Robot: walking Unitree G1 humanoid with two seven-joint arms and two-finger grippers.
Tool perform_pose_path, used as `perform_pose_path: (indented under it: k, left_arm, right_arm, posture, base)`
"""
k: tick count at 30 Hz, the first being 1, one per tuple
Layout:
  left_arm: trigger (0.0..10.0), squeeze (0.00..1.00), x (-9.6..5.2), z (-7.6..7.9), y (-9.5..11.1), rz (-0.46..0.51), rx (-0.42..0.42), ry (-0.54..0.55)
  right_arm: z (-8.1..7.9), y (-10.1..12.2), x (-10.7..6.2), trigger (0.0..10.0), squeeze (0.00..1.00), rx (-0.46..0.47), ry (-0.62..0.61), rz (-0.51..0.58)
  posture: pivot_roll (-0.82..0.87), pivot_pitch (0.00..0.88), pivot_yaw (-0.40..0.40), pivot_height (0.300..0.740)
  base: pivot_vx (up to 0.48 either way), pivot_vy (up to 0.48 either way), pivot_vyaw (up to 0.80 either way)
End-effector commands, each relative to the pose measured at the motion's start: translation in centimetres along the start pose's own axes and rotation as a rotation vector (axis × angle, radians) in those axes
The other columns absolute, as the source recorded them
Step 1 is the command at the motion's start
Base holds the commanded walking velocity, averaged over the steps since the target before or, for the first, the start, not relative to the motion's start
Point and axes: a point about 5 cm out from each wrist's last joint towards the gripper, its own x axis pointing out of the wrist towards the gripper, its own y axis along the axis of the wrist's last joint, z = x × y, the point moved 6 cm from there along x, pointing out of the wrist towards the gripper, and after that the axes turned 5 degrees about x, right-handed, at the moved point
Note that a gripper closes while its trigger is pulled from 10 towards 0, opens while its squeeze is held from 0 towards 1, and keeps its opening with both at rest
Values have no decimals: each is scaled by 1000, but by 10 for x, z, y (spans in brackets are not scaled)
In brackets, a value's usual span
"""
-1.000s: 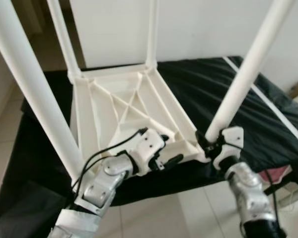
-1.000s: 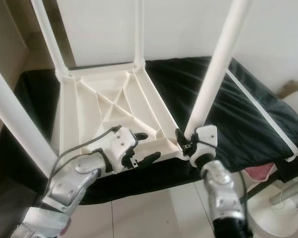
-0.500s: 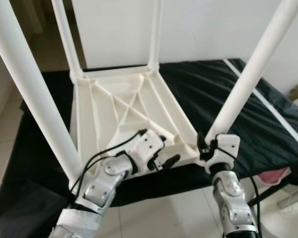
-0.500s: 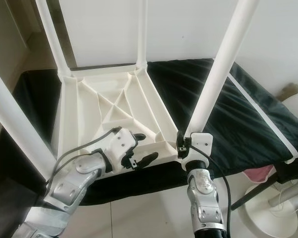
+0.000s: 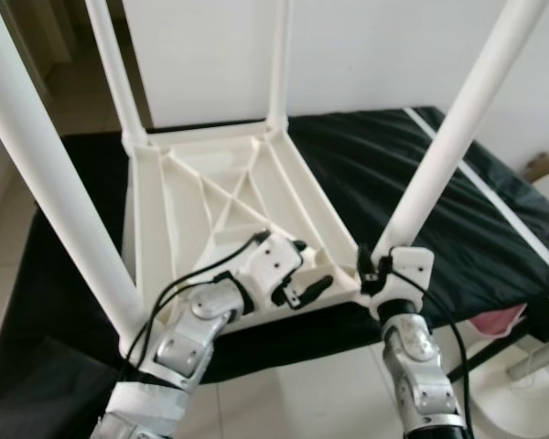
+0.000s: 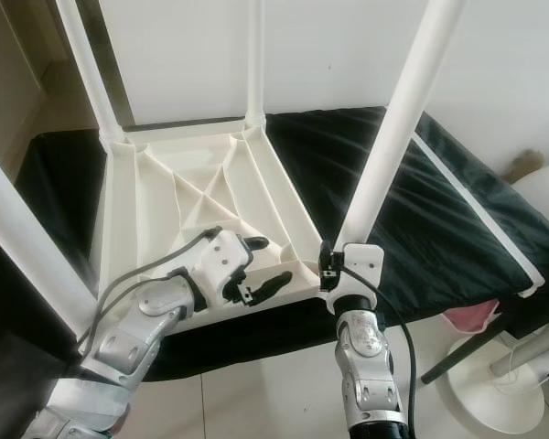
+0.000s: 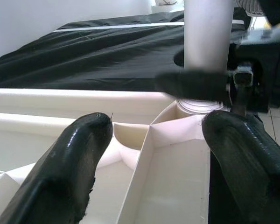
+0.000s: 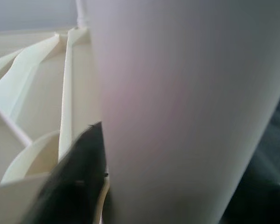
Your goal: Building children table
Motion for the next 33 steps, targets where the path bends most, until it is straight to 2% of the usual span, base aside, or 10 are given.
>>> perform_pose_path:
  k: [1,8,9,11,12,17,21,23,24,33]
  left_arm:
    - [10000,0,0,-7,-2,-3,11,75]
    - [10000,0,0,-6,0,3,29,61]
    - [10000,0,0,-7,1,5,33,59]
    - [10000,0,0,-8,1,5,31,59]
    - [10000,0,-1,-8,1,5,30,56]
    - [10000,0,-2,-7,2,9,34,44]
    - [10000,0,-6,-7,3,16,50,22]
    - [10000,0,-6,-7,3,16,50,22]
    - [10000,0,-7,-7,4,19,58,11]
    - [10000,0,-9,-6,7,28,53,8]
  right_arm:
    - [-3,-11,-3,10000,1000,17,22,-44]
    - [-2,-2,-4,10000,1000,11,85,-19]
    - [1,2,-4,10000,545,-2,124,-9]
    - [2,4,-4,10000,545,-11,143,-8]
    - [2,5,-4,10000,0,-17,167,-7]
    - [4,8,-4,10000,0,-30,202,3]
    - [0,15,2,10000,0,-51,318,19]
    - [0,15,2,10000,0,-51,318,19]
    - [-3,17,6,10000,0,-76,382,15]
    - [-17,14,12,10000,0,-168,593,-53]
  posture:
    - [-48,0,-47,740]
    - [-50,0,-45,740]
    - [-51,0,-41,740]
    - [-51,0,-41,740]
    - [-52,0,-39,740]
    - [-52,0,-37,740]
    - [-42,0,-33,740]
    - [-42,0,-33,740]
    - [-40,0,-31,740]
    - [-29,0,-36,740]
  base:
    - [0,0,0]
    - [0,0,0]
    - [0,0,0]
    - [0,0,0]
    - [0,0,0]
    - [0,0,0]
    - [0,0,0]
    - [0,0,0]
    - [0,0,0]
    - [0,0,0]
